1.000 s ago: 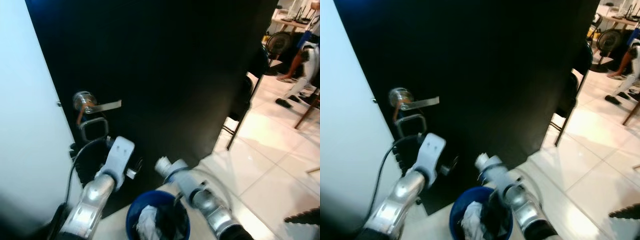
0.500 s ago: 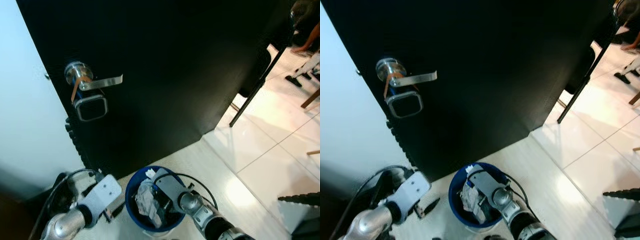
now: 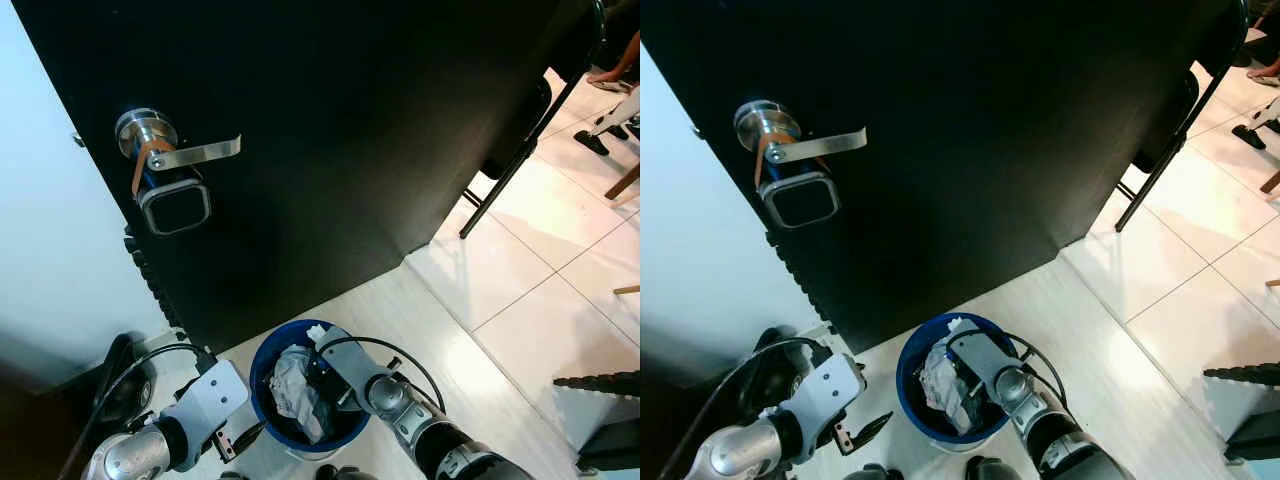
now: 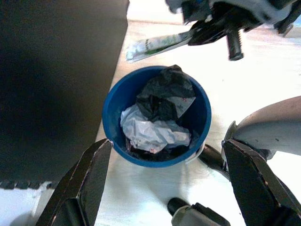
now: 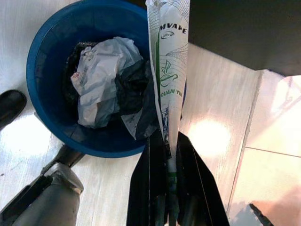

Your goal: Clean up the room

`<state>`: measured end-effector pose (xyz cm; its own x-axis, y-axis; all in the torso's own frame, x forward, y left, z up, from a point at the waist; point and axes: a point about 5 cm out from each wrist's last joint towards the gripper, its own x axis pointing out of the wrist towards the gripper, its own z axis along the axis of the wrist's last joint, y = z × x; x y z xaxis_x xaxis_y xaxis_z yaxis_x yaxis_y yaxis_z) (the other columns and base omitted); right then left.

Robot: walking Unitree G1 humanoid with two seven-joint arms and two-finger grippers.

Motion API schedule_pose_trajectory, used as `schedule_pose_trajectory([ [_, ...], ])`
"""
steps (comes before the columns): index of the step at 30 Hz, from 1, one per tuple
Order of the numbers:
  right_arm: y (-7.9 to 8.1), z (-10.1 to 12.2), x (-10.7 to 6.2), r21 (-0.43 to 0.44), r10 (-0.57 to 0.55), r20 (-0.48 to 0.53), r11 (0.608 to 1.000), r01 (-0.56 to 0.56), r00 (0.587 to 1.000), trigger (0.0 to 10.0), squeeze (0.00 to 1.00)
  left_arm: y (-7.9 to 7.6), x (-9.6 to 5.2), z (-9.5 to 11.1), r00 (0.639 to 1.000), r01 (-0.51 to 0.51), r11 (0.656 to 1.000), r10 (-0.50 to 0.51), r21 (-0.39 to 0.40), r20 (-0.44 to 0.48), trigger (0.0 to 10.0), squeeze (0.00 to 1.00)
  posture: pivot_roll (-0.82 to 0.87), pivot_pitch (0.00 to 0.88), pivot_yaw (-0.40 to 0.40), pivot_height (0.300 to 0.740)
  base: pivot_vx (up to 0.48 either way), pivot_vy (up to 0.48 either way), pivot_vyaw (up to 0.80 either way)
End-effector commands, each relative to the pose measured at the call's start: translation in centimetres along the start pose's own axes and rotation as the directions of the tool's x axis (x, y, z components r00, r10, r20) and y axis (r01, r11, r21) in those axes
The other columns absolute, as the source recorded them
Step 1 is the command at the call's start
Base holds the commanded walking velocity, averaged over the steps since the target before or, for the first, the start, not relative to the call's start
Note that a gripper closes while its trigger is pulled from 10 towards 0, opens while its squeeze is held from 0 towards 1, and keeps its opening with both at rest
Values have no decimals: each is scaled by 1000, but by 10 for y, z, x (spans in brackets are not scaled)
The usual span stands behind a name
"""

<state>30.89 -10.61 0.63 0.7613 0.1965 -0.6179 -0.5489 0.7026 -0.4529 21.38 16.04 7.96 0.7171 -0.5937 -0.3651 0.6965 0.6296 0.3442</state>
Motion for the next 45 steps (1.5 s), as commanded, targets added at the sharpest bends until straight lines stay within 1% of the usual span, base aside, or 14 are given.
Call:
schedule_pose_trajectory([
  [1,5,-9,-1,10,14,-29,1000,-14,999,10000,0,-5,-3,-4,999,33,999,-33,7,-28,10000,0,81,283,-84,740,0,0,0],
  [3,5,-9,-1,10,15,-29,1000,-14,999,10000,0,-4,-3,-4,999,34,999,-34,8,-29,10000,0,81,283,-84,740,0,0,0],
  [4,5,-9,-1,17,18,-28,1000,-18,999,10000,153,-4,-4,-4,999,35,999,-35,6,-32,10000,0,80,282,-83,740,0,0,0],
  [5,5,-9,-1,17,18,-28,1000,-18,999,10000,153,-4,-4,-4,999,35,999,-35,6,-32,10000,0,80,282,-83,740,0,0,0],
  [6,6,-9,-1,27,21,-27,999,-20,999,10000,1000,-4,-4,-4,999,37,999,-36,7,-35,10000,0,81,278,-80,740,0,0,0],
  [8,6,-9,0,31,22,-30,999,-21,999,10000,1000,-5,-3,-4,999,37,999,-37,9,-37,10000,0,82,277,-79,740,0,0,0],
  [10,6,-9,0,14,10,-34,1000,-10,999,10000,0,-4,-2,-4,999,37,999,-37,10,-38,10000,0,80,272,-77,740,0,0,0],
  [21,-4,-10,0,70,-39,-29,997,41,999,10000,0,5,6,-2,999,13,1000,-13,20,-33,10000,0,70,235,-68,740,0,0,0],
  [26,-17,-3,-1,226,-89,33,971,79,995,10000,0,13,15,-3,998,-55,998,54,-36,-37,10000,0,60,192,-67,740,0,0,0],
  [29,-40,14,-8,565,-224,173,820,90,959,10000,0,31,35,3,966,-259,936,256,-238,-41,10000,0,43,105,-50,740,0,0,0],
  [31,-40,14,-8,565,-224,173,820,90,959,10000,0,31,35,3,966,-259,936,256,-238,-41,10000,0,43,105,-50,740,0,0,0],
  [32,-48,15,-13,658,-291,188,746,99,938,10000,0,36,44,7,952,-304,907,303,-291,-49,10000,0,34,82,-43,740,0,0,0],
  [36,-60,10,-23,710,-402,165,682,175,900,10000,0,42,61,16,932,-356,875,358,-328,-58,10000,0,24,46,-25,740,0,0,0],
  [45,-59,3,-30,671,-400,170,716,192,900,10000,0,43,80,23,917,-389,846,394,-364,-64,10000,0,1,8,-4,740,0,0,0],
])
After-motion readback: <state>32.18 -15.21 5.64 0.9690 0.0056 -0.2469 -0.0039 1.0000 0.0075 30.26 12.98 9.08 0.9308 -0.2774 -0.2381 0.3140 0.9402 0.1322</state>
